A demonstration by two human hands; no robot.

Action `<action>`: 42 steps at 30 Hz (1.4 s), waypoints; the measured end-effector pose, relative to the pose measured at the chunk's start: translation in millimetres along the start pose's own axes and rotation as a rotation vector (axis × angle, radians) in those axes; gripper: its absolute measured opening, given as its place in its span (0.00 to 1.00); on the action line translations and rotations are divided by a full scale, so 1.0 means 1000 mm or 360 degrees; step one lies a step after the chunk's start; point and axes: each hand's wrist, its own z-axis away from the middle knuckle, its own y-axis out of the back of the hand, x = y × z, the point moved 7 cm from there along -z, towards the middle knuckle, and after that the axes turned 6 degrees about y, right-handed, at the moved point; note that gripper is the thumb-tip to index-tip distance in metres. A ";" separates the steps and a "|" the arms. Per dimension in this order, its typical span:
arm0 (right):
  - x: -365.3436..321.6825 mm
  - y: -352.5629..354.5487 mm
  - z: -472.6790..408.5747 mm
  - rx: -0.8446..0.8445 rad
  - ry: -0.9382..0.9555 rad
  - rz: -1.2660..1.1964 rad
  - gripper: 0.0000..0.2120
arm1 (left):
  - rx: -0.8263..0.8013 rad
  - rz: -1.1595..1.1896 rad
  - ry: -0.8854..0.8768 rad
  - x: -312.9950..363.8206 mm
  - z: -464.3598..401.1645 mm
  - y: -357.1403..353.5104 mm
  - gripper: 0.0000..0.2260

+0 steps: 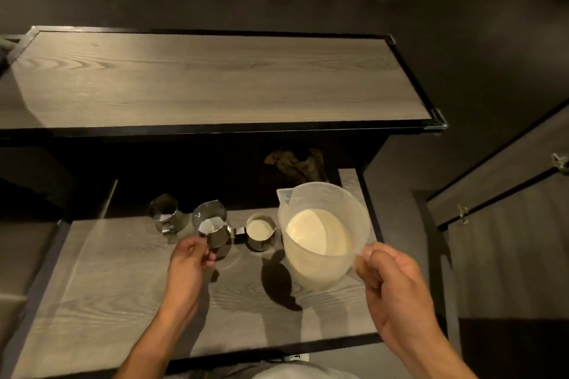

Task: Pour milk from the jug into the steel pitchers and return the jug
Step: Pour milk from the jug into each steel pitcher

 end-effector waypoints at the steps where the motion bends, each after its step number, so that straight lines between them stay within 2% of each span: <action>1: -0.002 0.001 0.000 -0.0021 0.0012 0.0032 0.17 | -0.0088 -0.0026 -0.0014 0.006 0.013 -0.007 0.07; 6: -0.008 0.012 0.001 -0.0081 0.0020 0.0177 0.20 | -0.0379 -0.0178 -0.0043 0.024 0.061 -0.042 0.06; 11: -0.018 0.027 0.004 -0.0117 0.0007 0.0455 0.21 | -0.0509 -0.0309 -0.0033 0.028 0.086 -0.066 0.06; 18: -0.028 0.044 0.011 -0.0073 -0.0091 0.0702 0.21 | -0.0546 -0.0478 -0.0093 0.028 0.099 -0.083 0.06; 32: -0.044 0.054 0.030 -0.0060 -0.0071 0.1155 0.20 | -0.0623 -0.0659 -0.0138 0.014 0.117 -0.112 0.05; 42: -0.052 0.055 0.038 -0.0031 -0.0041 0.1273 0.17 | -0.0631 -0.0703 -0.0126 0.010 0.127 -0.119 0.05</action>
